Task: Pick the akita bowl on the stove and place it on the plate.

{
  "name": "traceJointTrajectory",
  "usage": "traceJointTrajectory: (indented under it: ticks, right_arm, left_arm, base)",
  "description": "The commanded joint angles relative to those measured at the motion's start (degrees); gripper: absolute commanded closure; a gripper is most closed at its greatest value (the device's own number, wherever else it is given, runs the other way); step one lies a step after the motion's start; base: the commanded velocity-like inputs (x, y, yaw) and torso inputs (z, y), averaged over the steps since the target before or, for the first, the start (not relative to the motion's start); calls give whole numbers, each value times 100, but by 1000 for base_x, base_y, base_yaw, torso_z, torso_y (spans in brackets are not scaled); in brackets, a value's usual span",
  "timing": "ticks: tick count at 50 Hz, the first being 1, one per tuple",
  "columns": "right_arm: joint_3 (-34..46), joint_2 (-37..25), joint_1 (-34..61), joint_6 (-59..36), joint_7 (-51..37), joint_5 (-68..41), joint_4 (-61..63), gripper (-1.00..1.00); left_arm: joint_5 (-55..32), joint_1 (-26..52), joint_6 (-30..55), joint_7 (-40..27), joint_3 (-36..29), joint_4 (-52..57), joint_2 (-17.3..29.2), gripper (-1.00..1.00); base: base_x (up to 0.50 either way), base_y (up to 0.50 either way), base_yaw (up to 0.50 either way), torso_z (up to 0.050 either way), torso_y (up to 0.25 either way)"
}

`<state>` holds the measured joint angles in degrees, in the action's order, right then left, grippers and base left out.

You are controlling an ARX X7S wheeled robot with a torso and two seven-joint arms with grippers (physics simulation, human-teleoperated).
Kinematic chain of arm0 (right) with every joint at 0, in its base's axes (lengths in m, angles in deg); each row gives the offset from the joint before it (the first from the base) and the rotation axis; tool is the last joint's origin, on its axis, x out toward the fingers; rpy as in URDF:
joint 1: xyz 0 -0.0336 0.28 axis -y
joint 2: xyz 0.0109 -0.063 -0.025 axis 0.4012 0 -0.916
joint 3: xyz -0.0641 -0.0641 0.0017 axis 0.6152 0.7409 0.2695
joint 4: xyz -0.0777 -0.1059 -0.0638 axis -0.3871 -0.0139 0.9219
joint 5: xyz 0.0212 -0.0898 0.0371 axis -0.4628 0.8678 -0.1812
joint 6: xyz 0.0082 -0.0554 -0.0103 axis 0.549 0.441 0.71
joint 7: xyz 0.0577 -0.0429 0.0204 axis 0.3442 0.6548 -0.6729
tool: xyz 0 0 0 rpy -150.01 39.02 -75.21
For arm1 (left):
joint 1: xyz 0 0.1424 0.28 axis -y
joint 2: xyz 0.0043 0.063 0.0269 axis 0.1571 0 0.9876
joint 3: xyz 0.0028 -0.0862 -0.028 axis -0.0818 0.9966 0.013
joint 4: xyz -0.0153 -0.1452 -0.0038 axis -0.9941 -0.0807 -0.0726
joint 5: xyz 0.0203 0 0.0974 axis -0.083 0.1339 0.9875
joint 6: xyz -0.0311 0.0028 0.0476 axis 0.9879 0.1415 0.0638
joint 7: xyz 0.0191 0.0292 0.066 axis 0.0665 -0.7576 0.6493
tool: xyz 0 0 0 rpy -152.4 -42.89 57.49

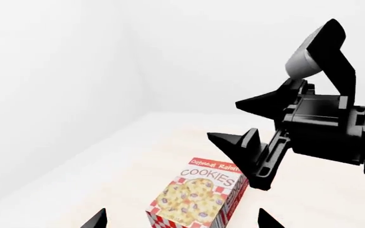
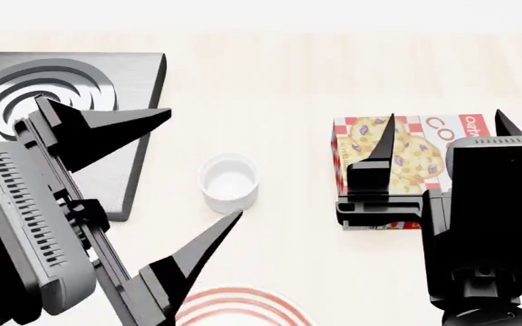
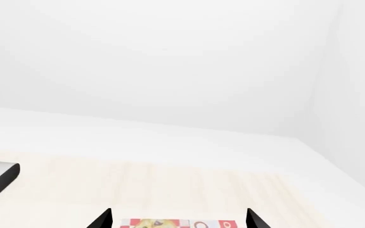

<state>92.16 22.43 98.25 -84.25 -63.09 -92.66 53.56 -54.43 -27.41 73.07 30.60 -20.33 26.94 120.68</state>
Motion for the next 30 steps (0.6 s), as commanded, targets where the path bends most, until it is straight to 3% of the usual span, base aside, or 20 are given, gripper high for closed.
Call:
traceJointTrajectory:
  ticks: [1, 30]
  right_arm:
    - [-112, 95, 4, 1, 106, 87, -9, -100]
    - [-114, 74, -10, 32, 68, 39, -4, -100]
  left_arm:
    - [-377, -87, -118, -9, 585, -311, -117, -100]
    - [-567, -544, -458, -113, 990, -785, -13, -100]
  base:
    - [0, 0, 0, 0, 0]
    - [0, 0, 0, 0, 0]
